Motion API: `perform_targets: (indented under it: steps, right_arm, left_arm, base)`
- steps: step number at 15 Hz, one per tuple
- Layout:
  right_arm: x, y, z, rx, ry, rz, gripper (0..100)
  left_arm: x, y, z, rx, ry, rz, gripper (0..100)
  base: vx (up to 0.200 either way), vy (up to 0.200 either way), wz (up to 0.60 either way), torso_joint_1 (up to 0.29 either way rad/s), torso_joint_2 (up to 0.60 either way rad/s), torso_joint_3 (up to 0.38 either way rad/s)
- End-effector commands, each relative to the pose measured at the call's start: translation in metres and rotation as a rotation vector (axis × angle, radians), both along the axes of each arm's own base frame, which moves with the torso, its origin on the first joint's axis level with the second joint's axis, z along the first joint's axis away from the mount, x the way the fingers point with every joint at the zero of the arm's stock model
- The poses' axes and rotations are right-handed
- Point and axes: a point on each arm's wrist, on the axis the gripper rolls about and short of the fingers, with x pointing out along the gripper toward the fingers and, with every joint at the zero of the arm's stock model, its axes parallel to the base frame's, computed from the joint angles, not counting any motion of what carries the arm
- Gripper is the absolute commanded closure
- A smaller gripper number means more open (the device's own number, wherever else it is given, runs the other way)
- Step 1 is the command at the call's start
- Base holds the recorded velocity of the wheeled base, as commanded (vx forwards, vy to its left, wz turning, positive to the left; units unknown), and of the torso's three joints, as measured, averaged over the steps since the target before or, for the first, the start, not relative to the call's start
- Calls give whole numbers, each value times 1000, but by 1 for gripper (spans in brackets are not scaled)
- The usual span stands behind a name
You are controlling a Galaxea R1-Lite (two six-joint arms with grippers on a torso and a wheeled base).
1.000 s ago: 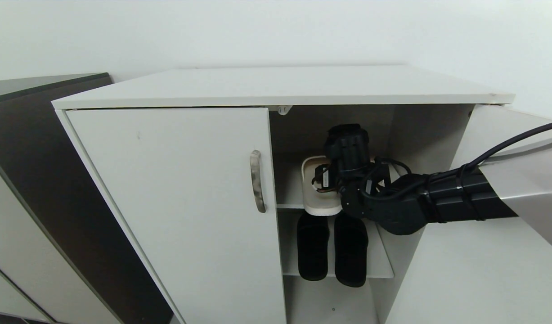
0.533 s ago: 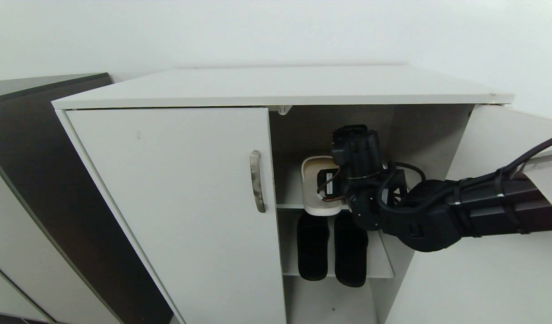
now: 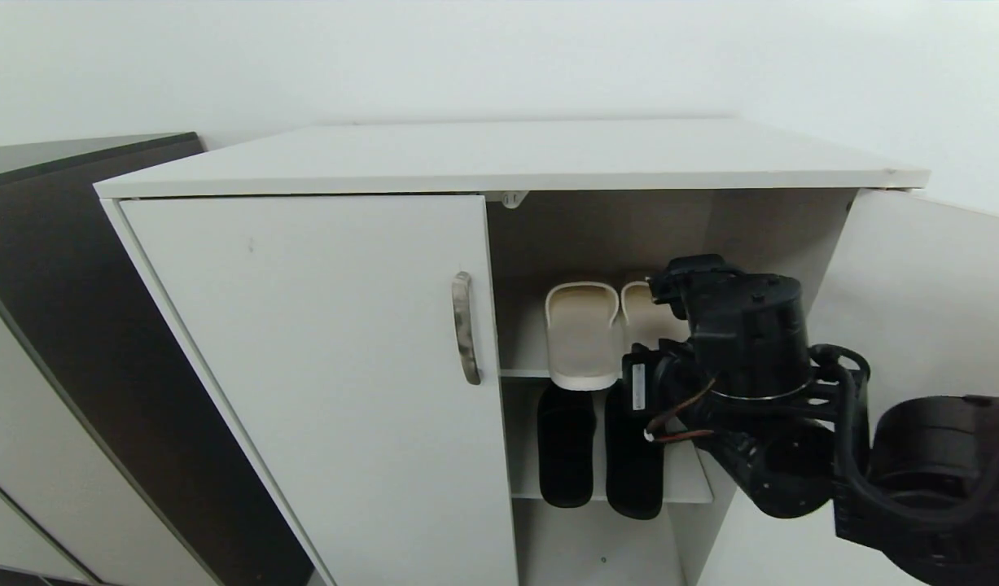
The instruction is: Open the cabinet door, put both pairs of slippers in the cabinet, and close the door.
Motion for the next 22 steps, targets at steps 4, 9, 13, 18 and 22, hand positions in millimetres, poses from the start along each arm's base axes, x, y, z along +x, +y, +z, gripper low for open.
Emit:
perform_targets:
  steps: [4,9,13,18,22]
  right_arm:
    - [-14,-7,-2,0,16,51,100]
    - [-12,-5,-7,-7,22,49,100]
    - [-13,-5,-8,-7,22,52,100]
    - [-13,-5,-13,-19,35,53,100]
    - [-14,-6,-17,-14,42,81,100]
  left_arm:
    - [0,0,0,0,1,0,100]
    - [0,0,0,-2,1,0,100]
    - [0,0,0,-3,1,0,100]
    - [0,0,0,-3,1,0,100]
    - [0,0,0,-3,3,0,100]
  base:
    - [-50,0,0,1,2,1]
    - [-200,0,0,3,2,-2]
    - [-200,0,0,1,4,2]
    - [-200,0,0,0,0,0]
    - [-200,0,0,0,-1,1]
